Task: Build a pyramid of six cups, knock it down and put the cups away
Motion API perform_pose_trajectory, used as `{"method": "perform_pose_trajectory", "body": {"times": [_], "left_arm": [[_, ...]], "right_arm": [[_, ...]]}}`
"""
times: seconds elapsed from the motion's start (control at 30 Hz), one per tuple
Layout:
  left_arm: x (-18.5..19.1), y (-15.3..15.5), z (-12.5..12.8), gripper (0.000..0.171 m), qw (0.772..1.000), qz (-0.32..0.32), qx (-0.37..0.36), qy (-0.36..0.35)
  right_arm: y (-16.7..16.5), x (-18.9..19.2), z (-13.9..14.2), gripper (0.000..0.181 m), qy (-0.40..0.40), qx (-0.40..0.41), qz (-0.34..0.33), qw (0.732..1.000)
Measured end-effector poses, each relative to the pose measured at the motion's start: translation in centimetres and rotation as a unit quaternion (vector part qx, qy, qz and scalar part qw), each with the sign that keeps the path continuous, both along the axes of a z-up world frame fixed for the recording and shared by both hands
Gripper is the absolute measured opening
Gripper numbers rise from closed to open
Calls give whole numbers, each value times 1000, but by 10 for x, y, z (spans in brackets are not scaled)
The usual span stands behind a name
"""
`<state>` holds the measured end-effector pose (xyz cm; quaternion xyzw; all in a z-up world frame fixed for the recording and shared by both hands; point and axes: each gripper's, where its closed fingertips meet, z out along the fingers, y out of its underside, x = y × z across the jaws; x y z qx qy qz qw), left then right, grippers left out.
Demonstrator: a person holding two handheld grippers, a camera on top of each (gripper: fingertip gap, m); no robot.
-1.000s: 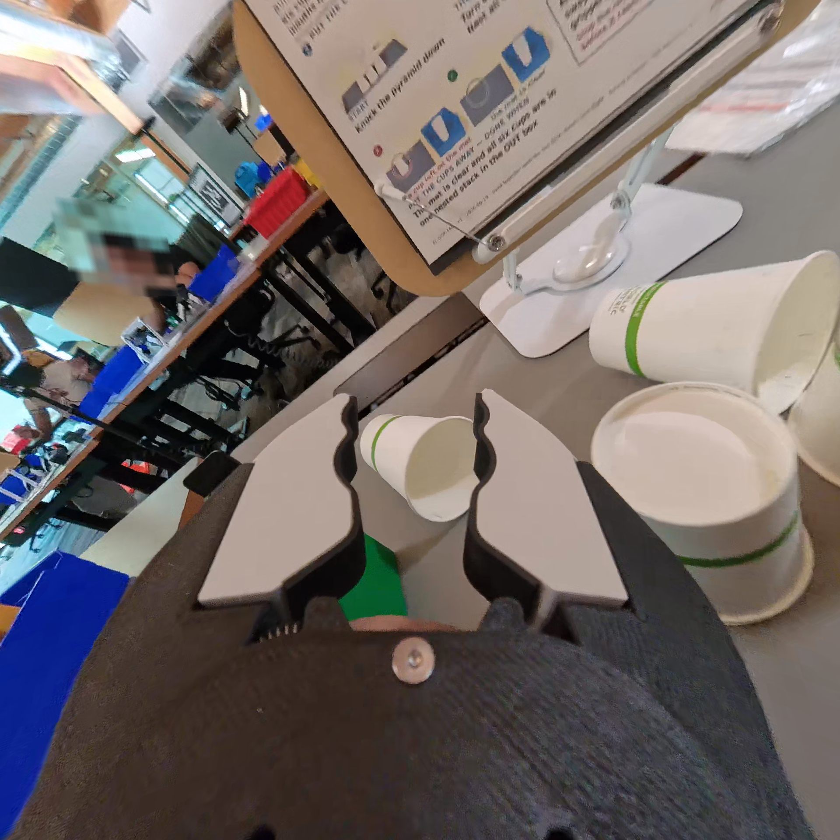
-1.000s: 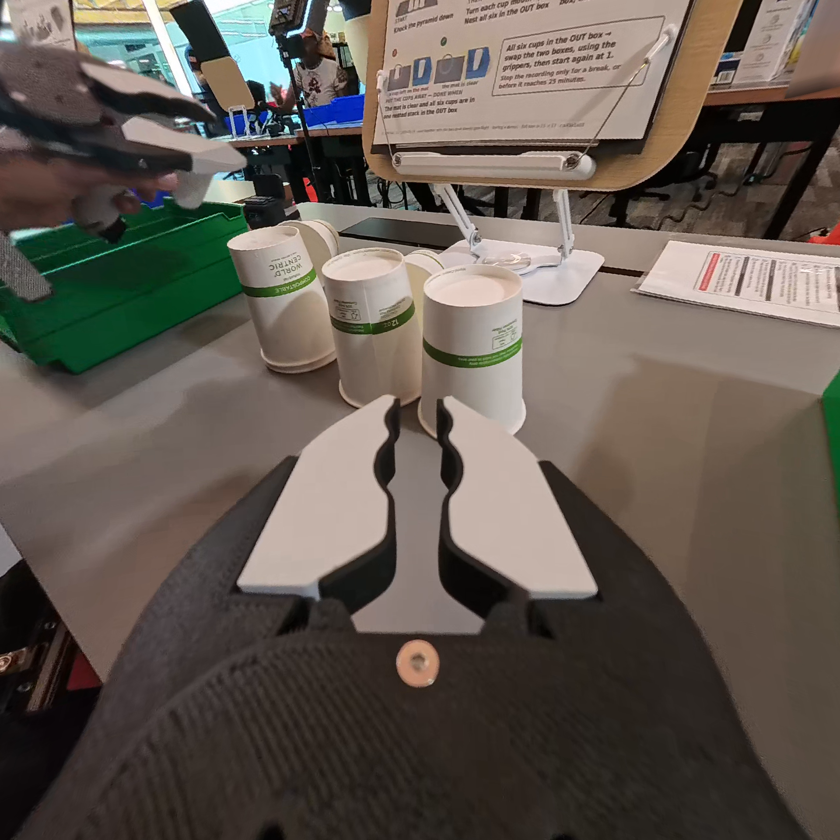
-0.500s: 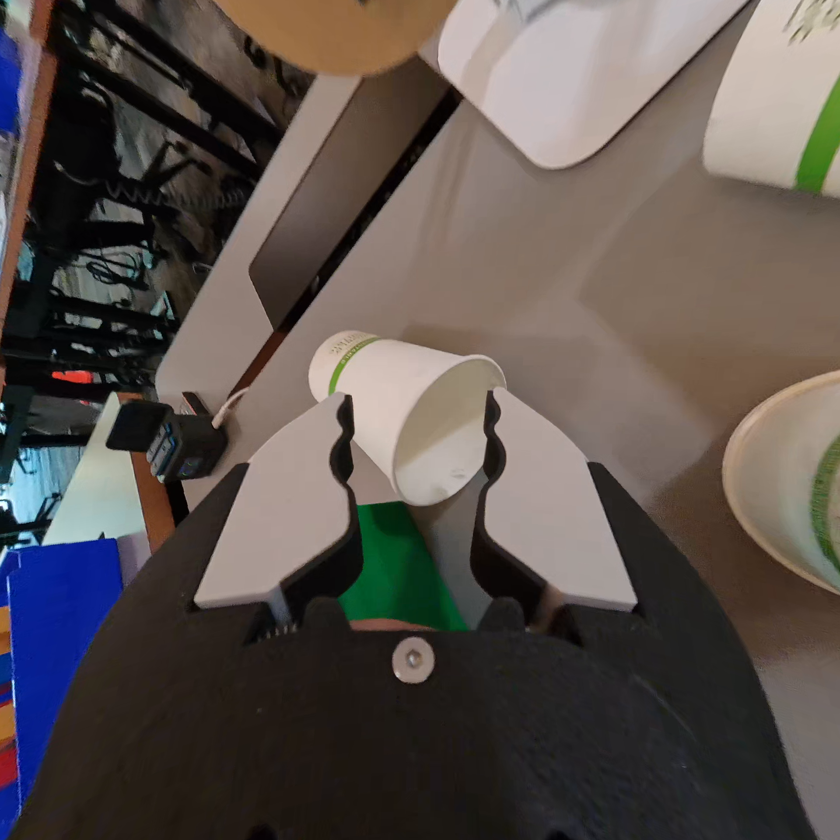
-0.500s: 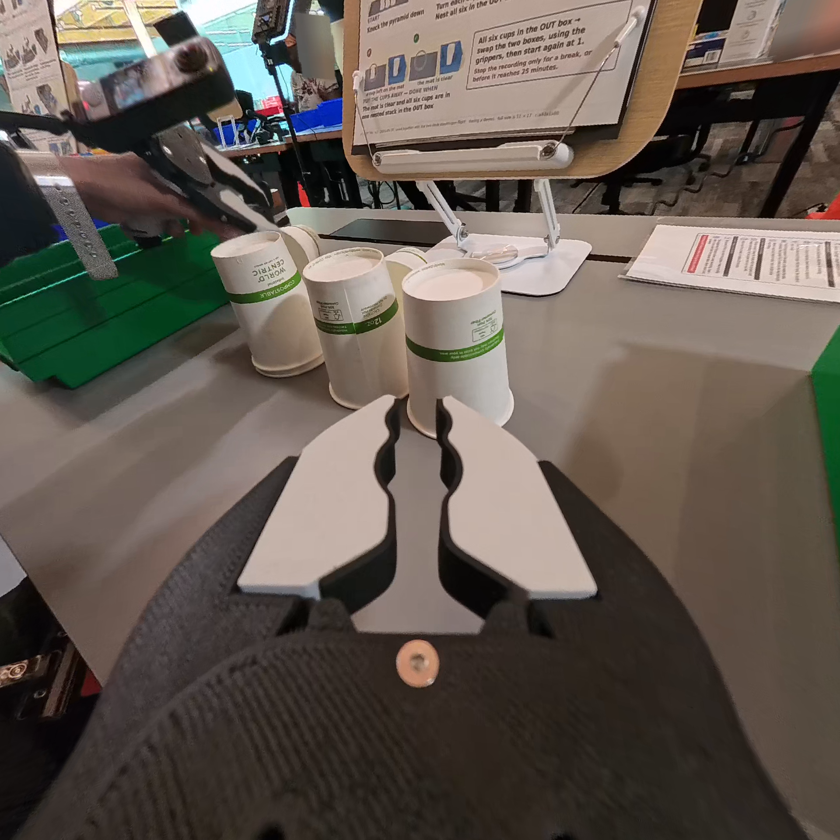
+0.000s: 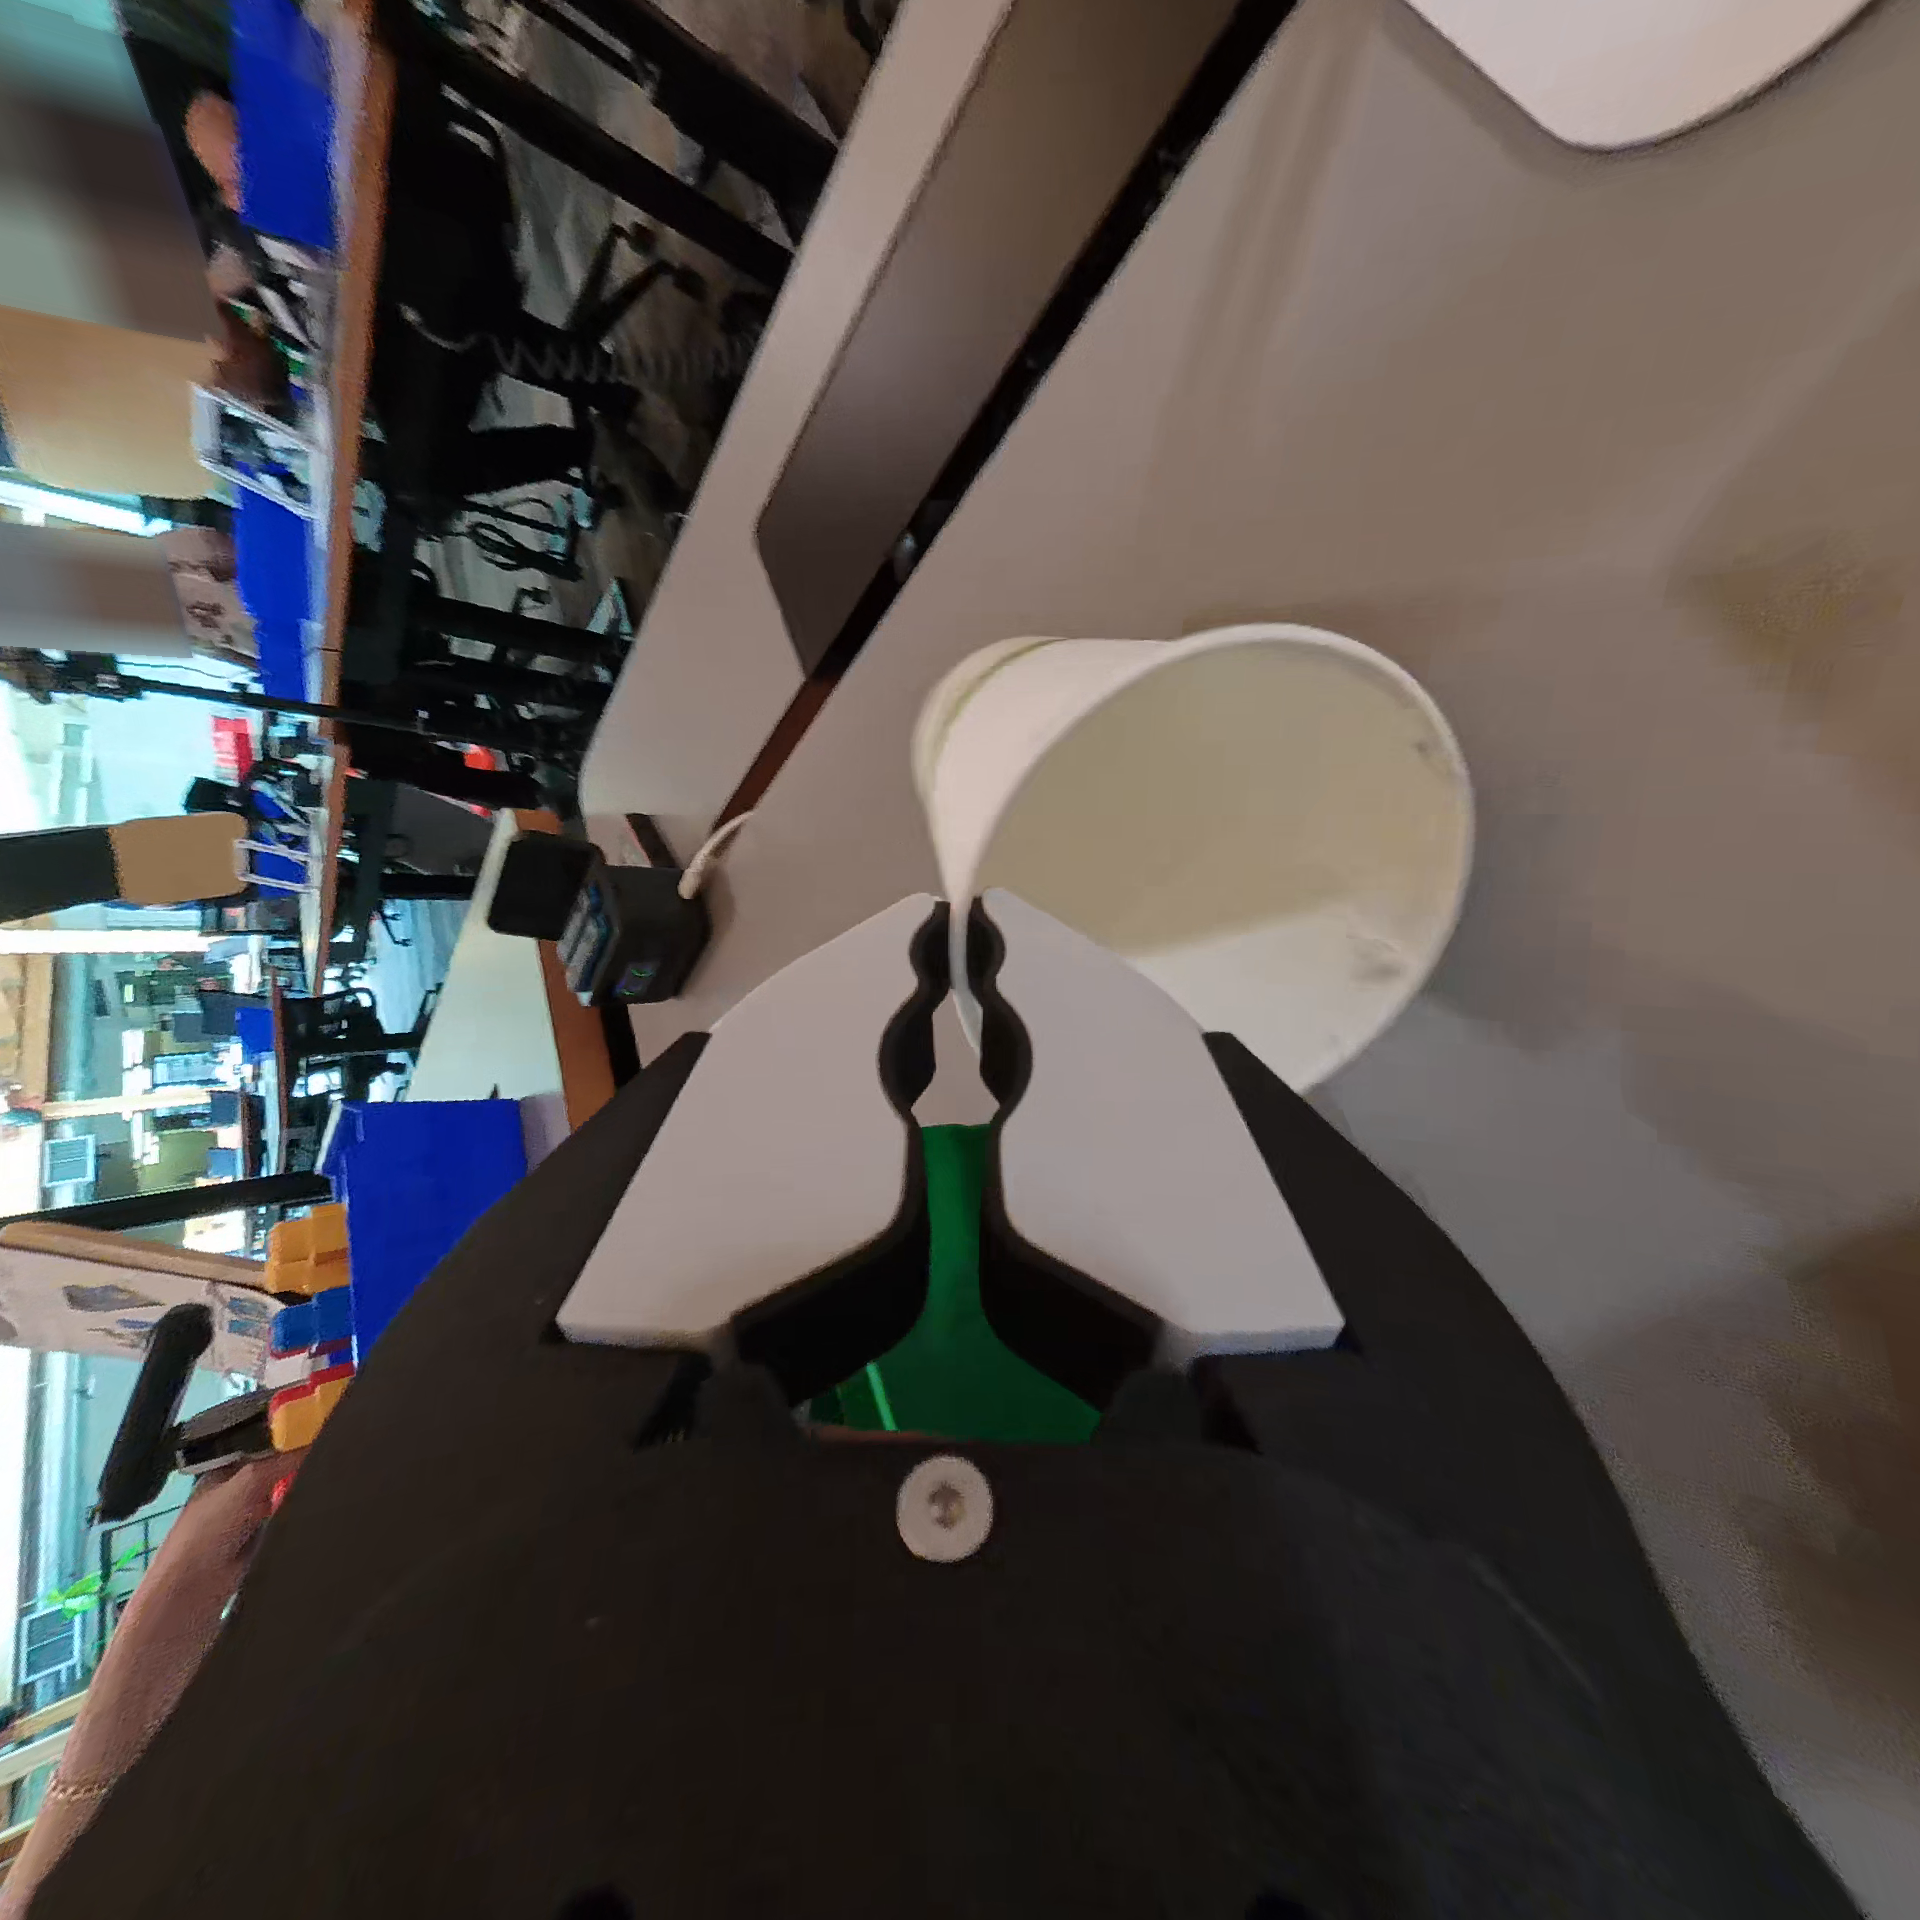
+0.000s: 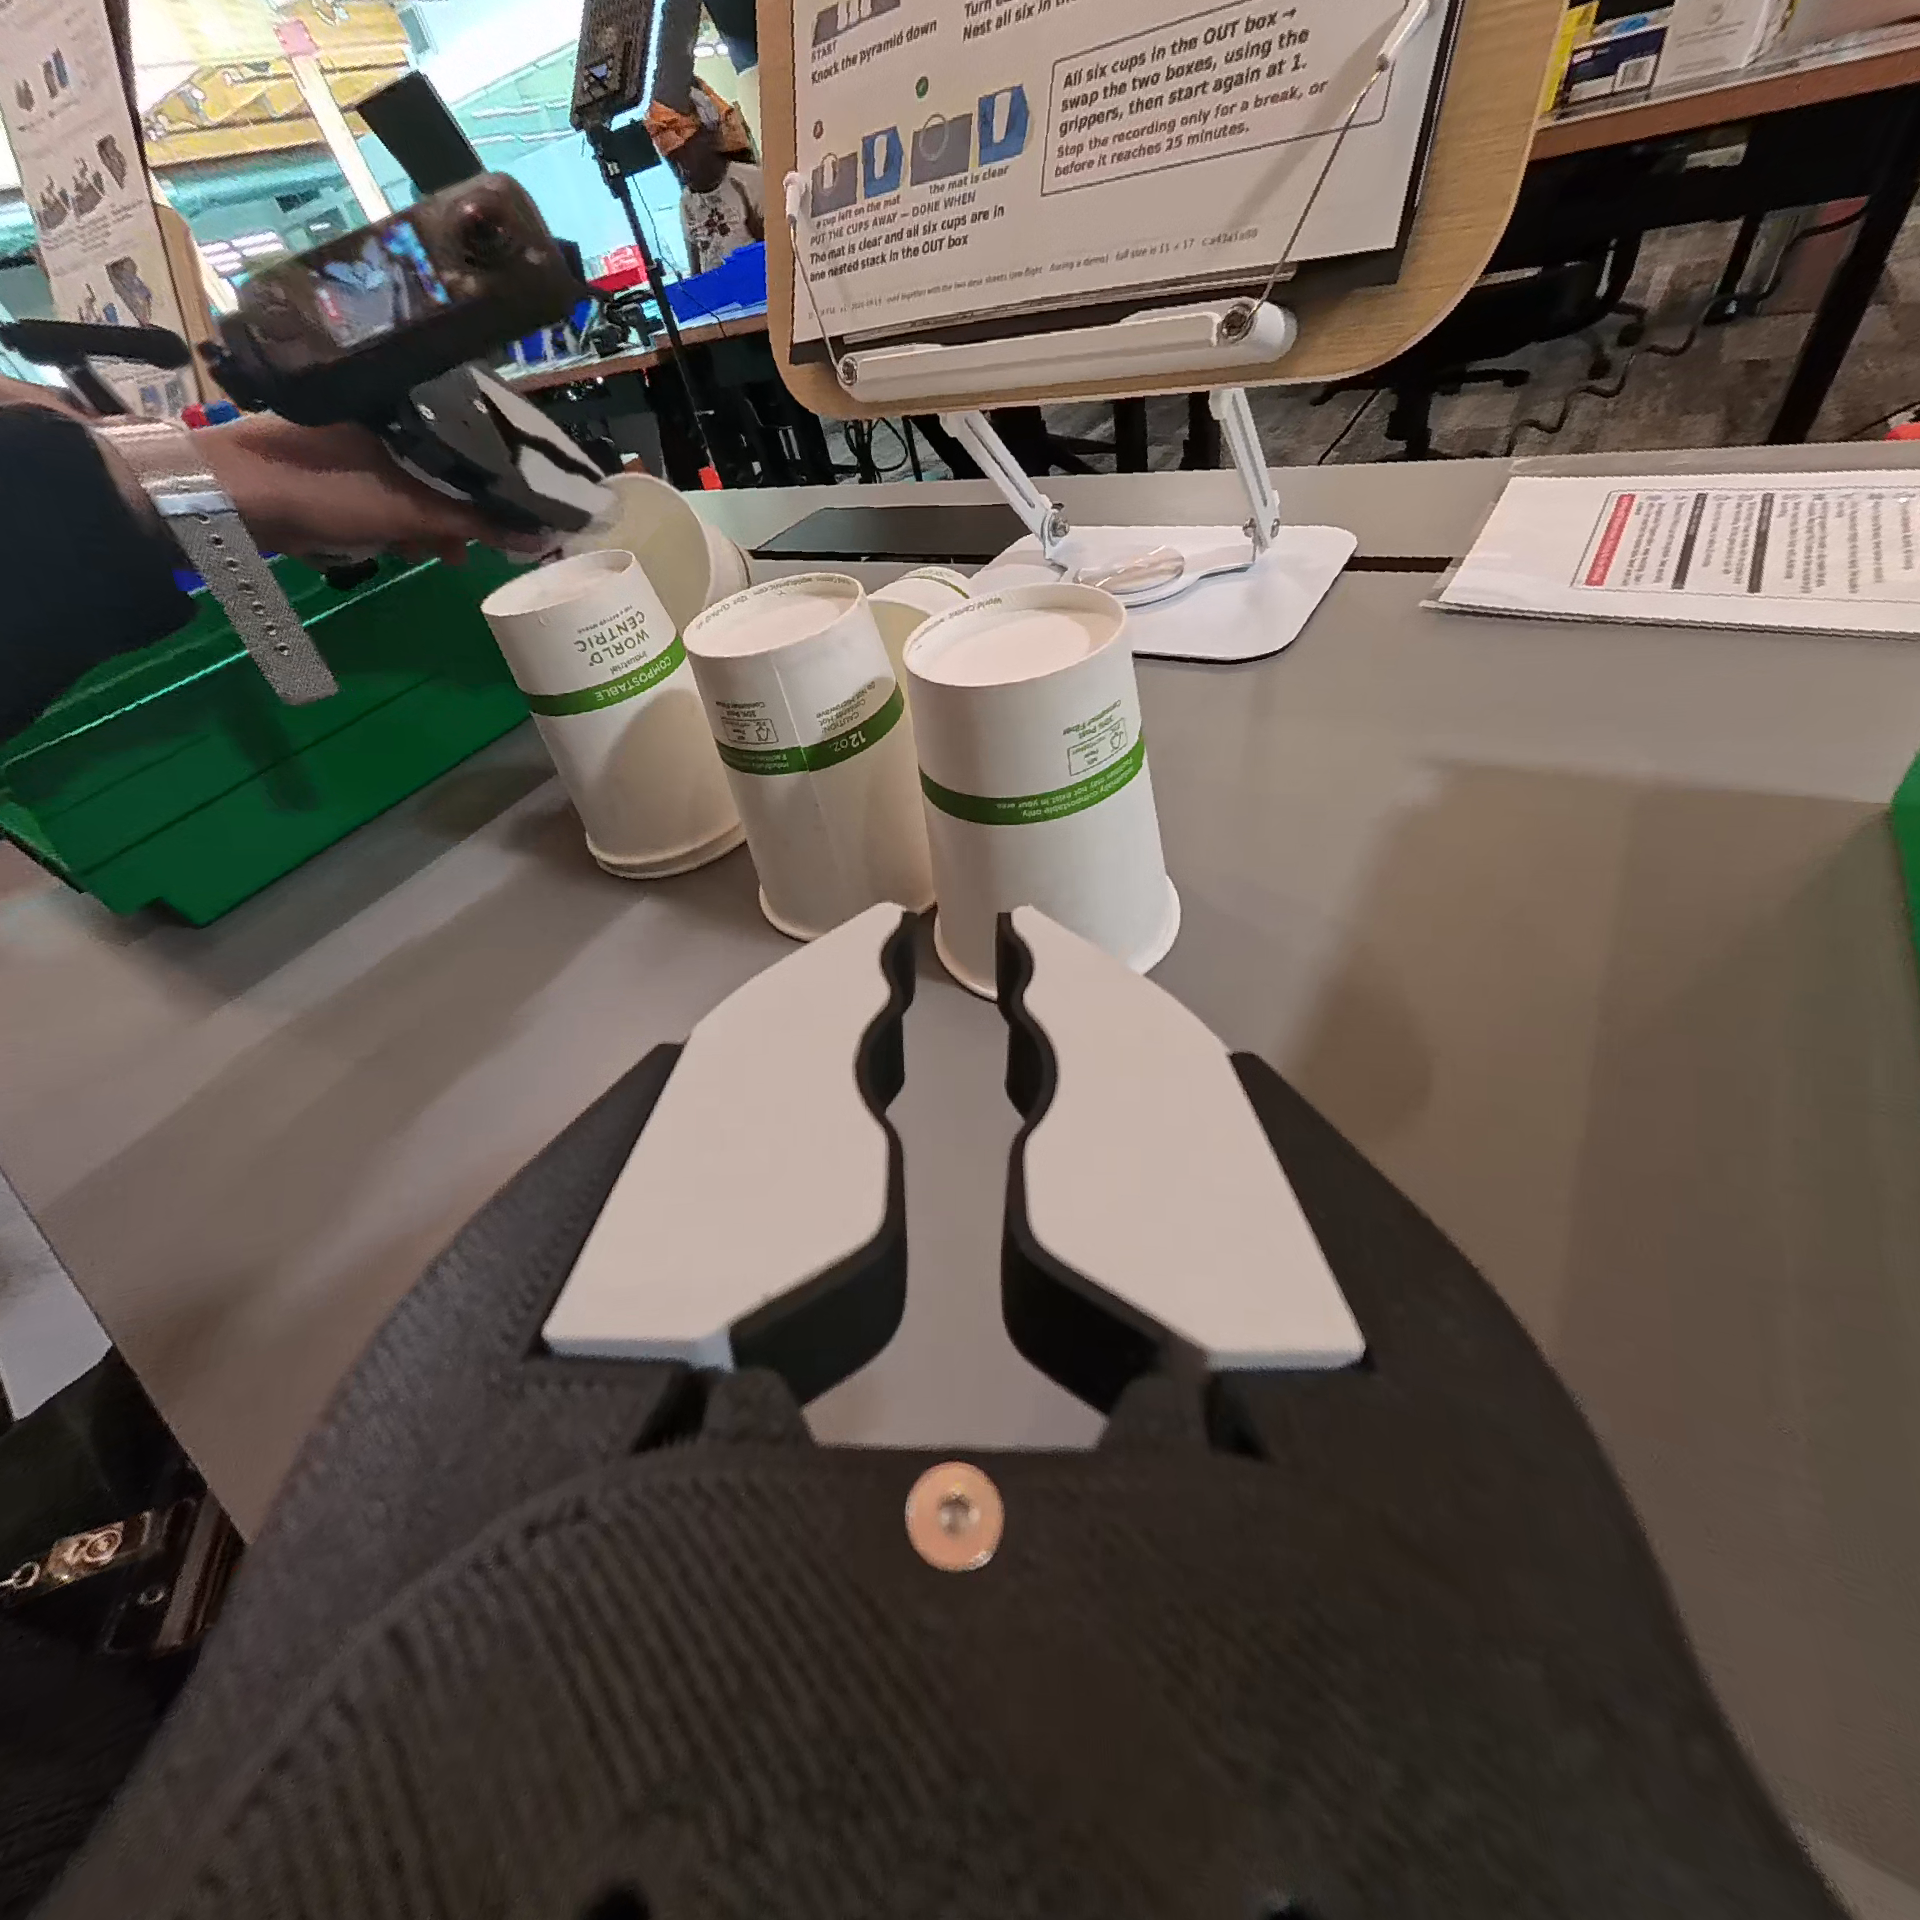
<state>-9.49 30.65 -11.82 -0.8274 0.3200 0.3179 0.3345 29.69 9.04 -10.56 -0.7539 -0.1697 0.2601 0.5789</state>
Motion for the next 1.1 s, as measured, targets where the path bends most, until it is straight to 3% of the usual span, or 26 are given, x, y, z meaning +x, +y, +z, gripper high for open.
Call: {"method": "perform_pose_trajectory", "body": {"times": [0.17,0.33,0.5,0.6,0.73,0.8,0.97,1.1], "left_arm": [[3,-14,26,4,997,-1,37,-72],[3,-39,88,3,976,6,122,-179],[29,-86,156,3,918,-26,165,-361],[73,-125,172,3,866,-75,110,-482],[143,-185,154,3,782,-124,-27,-610],[172,-212,134,3,753,-138,-78,-638],[215,-245,60,3,759,-137,-139,-621],[250,-272,28,3,720,-153,-209,-644]], "right_arm": [[0,1,1,15,16,-7,0,1000],[0,2,2,14,20,-7,-2,1000],[-1,-4,4,17,-13,18,0,1000],[-3,-10,6,19,-47,48,4,998],[-15,-27,19,22,-61,106,39,992],[-26,-37,32,27,-48,149,68,985],[-57,-60,47,61,-66,228,139,962],[-74,-75,39,74,-135,269,180,936]]}}
